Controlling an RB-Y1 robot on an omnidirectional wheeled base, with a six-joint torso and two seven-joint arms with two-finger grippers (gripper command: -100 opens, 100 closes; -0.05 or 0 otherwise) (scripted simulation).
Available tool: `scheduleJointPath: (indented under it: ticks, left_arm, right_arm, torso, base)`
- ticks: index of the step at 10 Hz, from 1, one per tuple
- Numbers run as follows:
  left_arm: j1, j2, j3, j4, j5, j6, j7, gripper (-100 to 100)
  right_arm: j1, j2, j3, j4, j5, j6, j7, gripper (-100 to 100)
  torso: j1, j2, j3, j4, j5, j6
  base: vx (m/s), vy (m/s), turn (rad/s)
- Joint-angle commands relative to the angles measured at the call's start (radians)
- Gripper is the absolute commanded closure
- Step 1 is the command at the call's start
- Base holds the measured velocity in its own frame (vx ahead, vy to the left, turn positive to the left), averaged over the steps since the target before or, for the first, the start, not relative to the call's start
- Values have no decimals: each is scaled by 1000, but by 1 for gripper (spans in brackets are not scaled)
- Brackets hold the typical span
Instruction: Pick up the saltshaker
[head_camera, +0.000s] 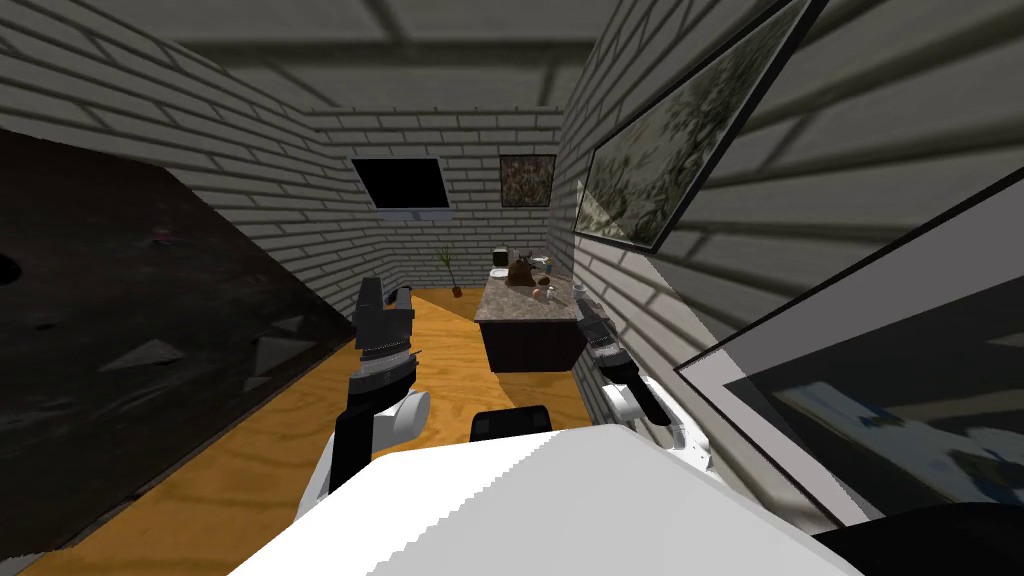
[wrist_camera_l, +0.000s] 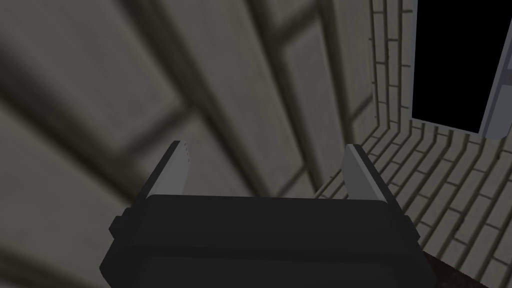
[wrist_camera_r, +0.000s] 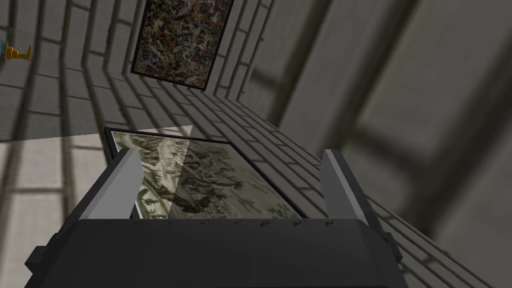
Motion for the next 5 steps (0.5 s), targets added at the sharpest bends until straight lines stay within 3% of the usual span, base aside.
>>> scheduleJointPath:
  ticks: [1,2,5]
  left_arm:
    - [0,0,0,0,0,0,0,0]
    - [0,0,0,0,0,0,0,0]
    - [0,0,0,0,0,0,0,0]
  right_arm:
    - [3,-37,-2,17,-4,-2,-5,-100]
    - [3,-72,8,60,-2,-8,-4,-100]
    - [5,-133,19,106,0,-15,-4,-100]
  torso:
    - [0,0,0,0,0,0]
    - [0,-1,0,0,0,0]
    - [0,-2,-1,0,0,0]
  base:
    - [-79,27,79]
    - [-79,38,141]
    - [-70,29,109]
